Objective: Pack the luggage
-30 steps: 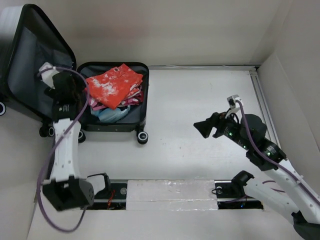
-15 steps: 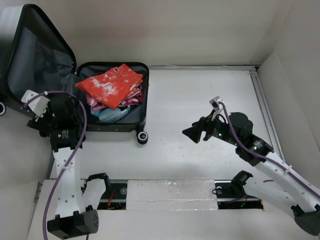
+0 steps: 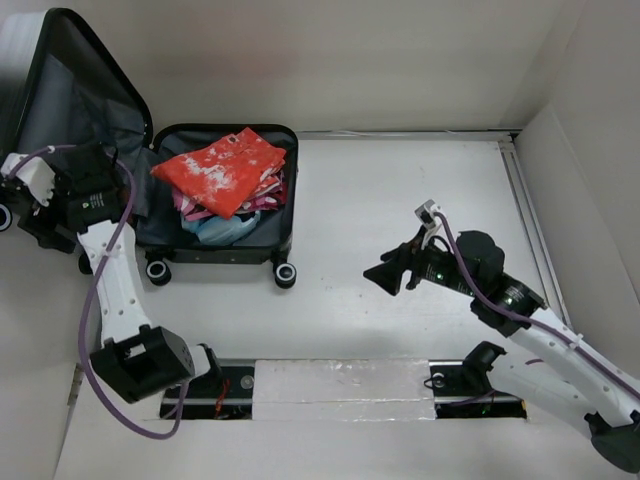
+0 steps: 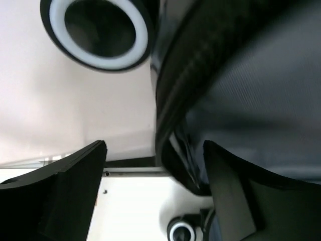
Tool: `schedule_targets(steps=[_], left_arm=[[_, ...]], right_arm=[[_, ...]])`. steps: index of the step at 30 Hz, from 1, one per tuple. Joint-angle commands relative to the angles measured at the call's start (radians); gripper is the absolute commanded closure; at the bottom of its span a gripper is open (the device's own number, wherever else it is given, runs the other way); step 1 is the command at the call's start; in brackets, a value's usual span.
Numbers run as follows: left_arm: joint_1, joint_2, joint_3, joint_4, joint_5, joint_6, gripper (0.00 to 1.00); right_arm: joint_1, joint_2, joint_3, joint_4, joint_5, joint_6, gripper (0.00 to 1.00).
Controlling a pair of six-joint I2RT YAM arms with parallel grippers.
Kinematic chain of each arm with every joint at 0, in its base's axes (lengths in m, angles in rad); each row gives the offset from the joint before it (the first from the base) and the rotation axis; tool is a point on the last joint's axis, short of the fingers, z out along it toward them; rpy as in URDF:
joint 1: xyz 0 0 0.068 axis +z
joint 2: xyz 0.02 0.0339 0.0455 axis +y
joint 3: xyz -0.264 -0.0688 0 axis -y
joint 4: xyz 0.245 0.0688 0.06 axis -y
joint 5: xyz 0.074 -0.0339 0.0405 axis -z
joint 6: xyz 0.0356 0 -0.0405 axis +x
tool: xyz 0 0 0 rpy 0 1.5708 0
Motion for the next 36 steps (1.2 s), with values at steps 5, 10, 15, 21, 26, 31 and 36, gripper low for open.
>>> schedule_targets(steps=[5, 10, 15, 21, 26, 31, 36], left_arm=[[0.027, 0.071, 0.104, -0.012, -0.021, 0.026, 0.54], [0.01, 0.082, 0.187, -0.017, 0.126, 0.015, 1.0], [-0.31, -0.153, 0.009, 0.126, 0.203, 0.07, 1.0], [-0.703, -0.302, -0.296, 0.21, 0.455, 0.044, 1.0], [-0.703, -0.25, -0.418, 0.35, 1.022, 0.165, 0.58], [-0.703, -0.227, -0.373, 0.361, 1.396, 0.283, 0.1], [-0.755, -0.038, -0.238, 0.283, 1.745, 0.358, 0.0]], right_arm=[[0.017, -0.012, -0.017, 0.045, 0.018, -0.015, 0.19], [0.027, 0.02, -0.017, 0.045, 0.029, -0.015, 0.19], [0.027, 0.06, -0.017, 0.056, 0.052, -0.015, 0.19], [0.027, 0.091, 0.04, 0.065, 0.07, -0.006, 0.19], [0.027, 0.124, 0.084, 0.065, 0.141, 0.015, 0.19], [0.027, 0.146, 0.121, 0.045, 0.249, 0.035, 0.19], [0.027, 0.218, 0.158, 0.045, 0.306, 0.044, 0.19]])
